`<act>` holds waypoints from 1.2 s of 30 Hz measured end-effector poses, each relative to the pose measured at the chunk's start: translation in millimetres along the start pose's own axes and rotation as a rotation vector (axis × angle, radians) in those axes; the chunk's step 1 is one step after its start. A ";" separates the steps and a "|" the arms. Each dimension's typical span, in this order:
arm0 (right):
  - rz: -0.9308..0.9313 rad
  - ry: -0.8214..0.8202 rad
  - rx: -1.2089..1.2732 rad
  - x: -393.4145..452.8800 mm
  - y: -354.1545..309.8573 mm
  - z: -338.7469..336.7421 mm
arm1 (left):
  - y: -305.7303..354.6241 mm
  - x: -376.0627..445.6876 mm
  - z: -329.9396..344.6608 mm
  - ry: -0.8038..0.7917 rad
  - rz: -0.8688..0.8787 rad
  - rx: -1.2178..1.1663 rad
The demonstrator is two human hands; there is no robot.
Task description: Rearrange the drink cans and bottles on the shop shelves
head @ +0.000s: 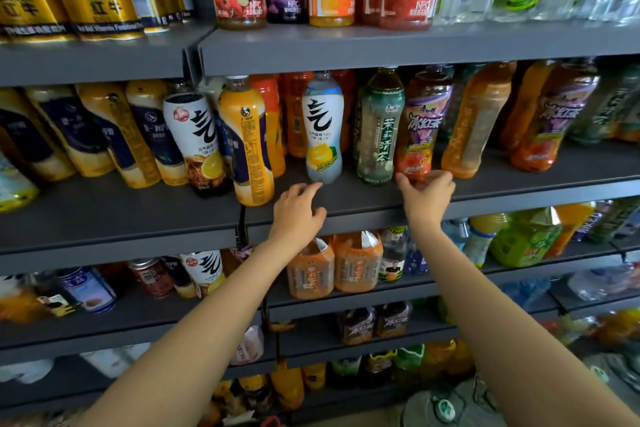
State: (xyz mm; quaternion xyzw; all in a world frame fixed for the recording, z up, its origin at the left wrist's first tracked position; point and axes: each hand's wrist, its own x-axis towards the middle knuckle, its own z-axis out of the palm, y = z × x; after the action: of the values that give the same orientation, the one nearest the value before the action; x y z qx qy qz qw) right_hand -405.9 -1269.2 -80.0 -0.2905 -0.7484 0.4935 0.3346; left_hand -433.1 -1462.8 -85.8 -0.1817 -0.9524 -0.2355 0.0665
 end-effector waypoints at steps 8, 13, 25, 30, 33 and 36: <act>0.079 -0.127 0.017 50.7 -2.9 11.3 | -6.7 7.2 -9.6 -0.096 -0.048 -0.163; 0.028 -0.122 0.018 51.2 -2.3 4.4 | 0.2 7.4 -3.0 -0.021 -0.054 -0.069; -0.358 -0.289 -0.096 77.8 39.4 -76.2 | 100.2 25.4 22.7 0.369 0.380 -0.185; -0.509 -0.480 -0.047 124.9 68.0 -125.7 | 181.1 57.5 62.6 0.516 0.348 -0.223; -0.554 -0.530 -0.043 160.8 90.5 -166.2 | 228.6 70.4 95.2 0.525 0.288 -0.232; -0.541 -0.532 -0.051 198.2 111.5 -201.7 | 259.8 80.9 116.8 0.537 0.299 -0.196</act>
State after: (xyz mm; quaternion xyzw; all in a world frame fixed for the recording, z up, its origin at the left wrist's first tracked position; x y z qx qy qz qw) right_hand -355.7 -969.4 -83.2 0.0479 -0.8708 0.4268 0.2395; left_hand -414.8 -1168.3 -61.1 -0.2566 -0.8363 -0.3533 0.3315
